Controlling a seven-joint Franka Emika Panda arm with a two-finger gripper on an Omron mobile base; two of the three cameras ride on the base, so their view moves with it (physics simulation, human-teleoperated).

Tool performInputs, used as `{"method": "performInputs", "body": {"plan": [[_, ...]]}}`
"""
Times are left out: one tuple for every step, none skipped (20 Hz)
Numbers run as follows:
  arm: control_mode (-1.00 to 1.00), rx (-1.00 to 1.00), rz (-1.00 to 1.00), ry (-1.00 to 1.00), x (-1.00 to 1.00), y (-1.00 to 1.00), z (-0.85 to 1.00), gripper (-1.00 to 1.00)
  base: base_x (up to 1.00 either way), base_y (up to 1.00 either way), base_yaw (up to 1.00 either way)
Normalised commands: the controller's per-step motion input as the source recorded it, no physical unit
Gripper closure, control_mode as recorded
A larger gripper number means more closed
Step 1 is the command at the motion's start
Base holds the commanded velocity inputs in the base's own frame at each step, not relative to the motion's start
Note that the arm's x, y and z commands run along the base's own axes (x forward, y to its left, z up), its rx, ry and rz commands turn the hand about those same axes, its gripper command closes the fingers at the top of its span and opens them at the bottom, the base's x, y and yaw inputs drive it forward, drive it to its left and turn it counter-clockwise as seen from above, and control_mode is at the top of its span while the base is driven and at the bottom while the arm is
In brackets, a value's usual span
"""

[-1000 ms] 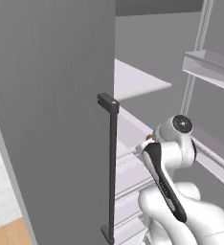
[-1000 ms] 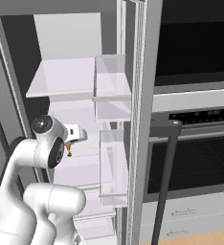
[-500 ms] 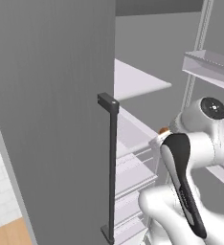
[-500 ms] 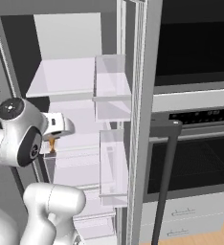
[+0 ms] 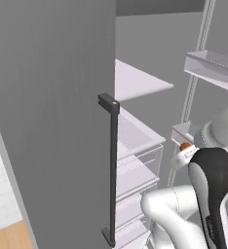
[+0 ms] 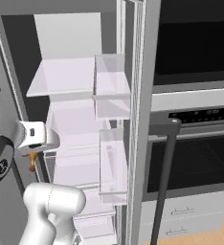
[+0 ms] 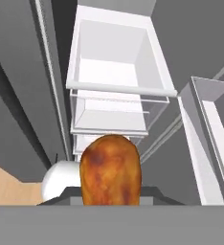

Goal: Place one avocado and one chicken drumstick in each tupperware on the nearby counter, to pack two identical lunches.

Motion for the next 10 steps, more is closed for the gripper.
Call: {"method": "performInputs", "body": {"plan": [[1.00, 0.00, 0.00, 0.00, 0.00, 0.00, 0.00, 1.00, -0.94, -0.20, 0.00], [1.00, 0.00, 0.00, 0.00, 0.00, 0.00, 0.00, 1.00, -0.98, -0.25, 0.00], [1.00, 0.00, 0.00, 0.00, 0.00, 0.00, 0.00, 1.00, -0.98, -0.42, -0.03], [1.00, 0.00, 0.00, 0.00, 0.00, 0.00, 0.00, 1.00, -0.96, -0.51, -0.06], [1.00, 0.00, 0.00, 0.00, 0.00, 0.00, 0.00, 1.00, -0.98, -0.56, -0.08], [1.00, 0.00, 0.00, 0.00, 0.00, 0.00, 0.00, 1.00, -1.00, -0.57, -0.09], [1.00, 0.00, 0.00, 0.00, 0.00, 0.00, 0.00, 1.00, -1.00, -0.60, -0.11], [1.00, 0.00, 0.00, 0.00, 0.00, 0.00, 0.00, 1.00, -1.00, -0.64, -0.13], [1.00, 0.00, 0.00, 0.00, 0.00, 0.00, 0.00, 1.00, -0.99, -0.74, -0.15], [1.00, 0.00, 0.00, 0.00, 0.00, 0.00, 0.00, 1.00, -0.91, -0.84, -0.16]]}}
